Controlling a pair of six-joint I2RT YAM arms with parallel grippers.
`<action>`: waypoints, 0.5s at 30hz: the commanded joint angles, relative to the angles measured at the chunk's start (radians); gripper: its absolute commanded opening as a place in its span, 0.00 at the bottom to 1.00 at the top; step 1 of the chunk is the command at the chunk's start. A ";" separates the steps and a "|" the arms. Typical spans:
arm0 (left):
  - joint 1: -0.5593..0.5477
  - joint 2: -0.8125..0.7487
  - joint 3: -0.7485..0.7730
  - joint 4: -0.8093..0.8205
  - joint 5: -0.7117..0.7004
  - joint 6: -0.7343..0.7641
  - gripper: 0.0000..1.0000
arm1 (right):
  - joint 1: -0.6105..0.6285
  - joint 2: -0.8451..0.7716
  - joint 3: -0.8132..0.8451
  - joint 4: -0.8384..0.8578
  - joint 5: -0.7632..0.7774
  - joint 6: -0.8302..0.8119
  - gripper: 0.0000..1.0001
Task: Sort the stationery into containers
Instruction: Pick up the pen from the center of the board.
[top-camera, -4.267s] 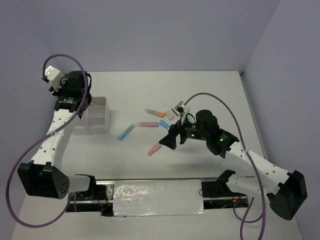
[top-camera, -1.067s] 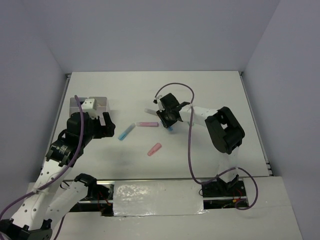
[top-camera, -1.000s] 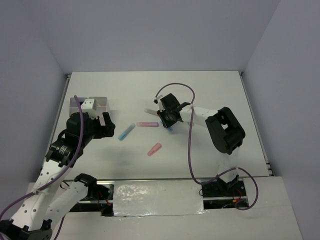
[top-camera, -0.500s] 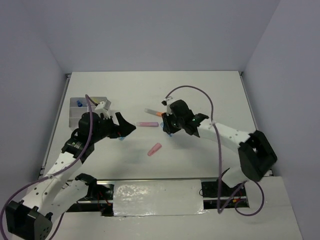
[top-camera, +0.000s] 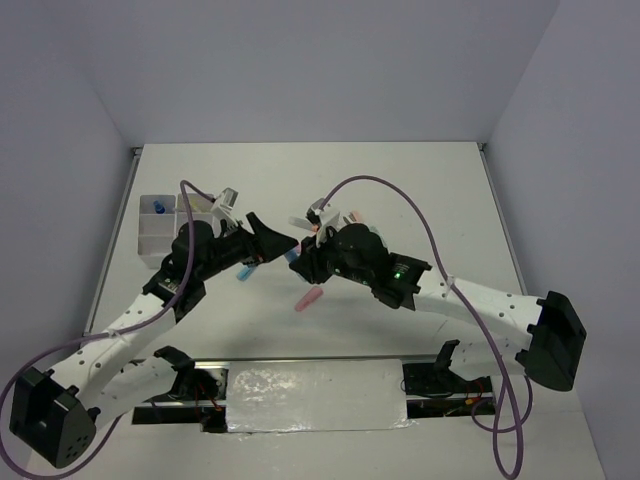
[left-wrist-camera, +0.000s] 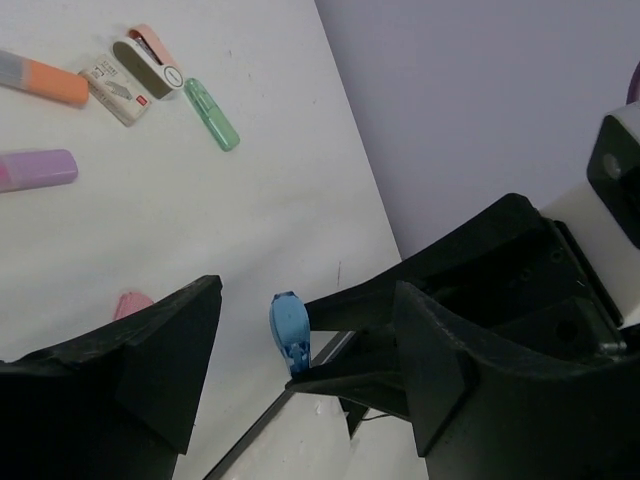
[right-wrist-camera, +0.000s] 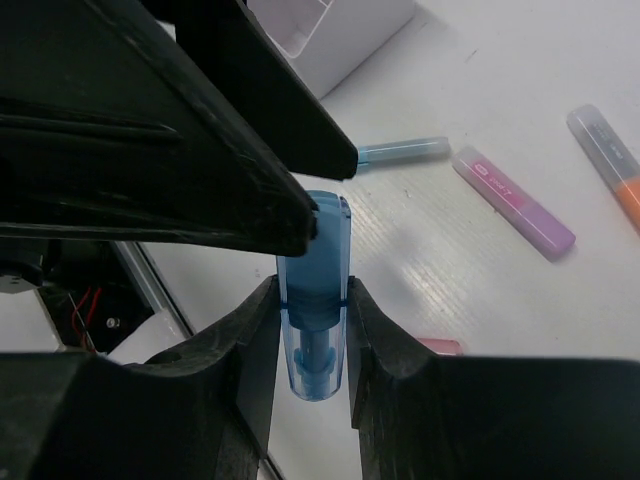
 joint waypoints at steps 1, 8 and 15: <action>-0.013 0.019 0.023 0.074 0.011 -0.032 0.80 | 0.022 -0.022 0.055 0.049 0.059 -0.008 0.03; -0.036 0.040 0.009 0.083 0.023 -0.043 0.59 | 0.034 0.030 0.121 -0.006 0.177 -0.039 0.03; -0.037 0.068 0.136 -0.090 -0.039 0.047 0.00 | 0.042 0.078 0.154 0.000 0.145 -0.068 0.20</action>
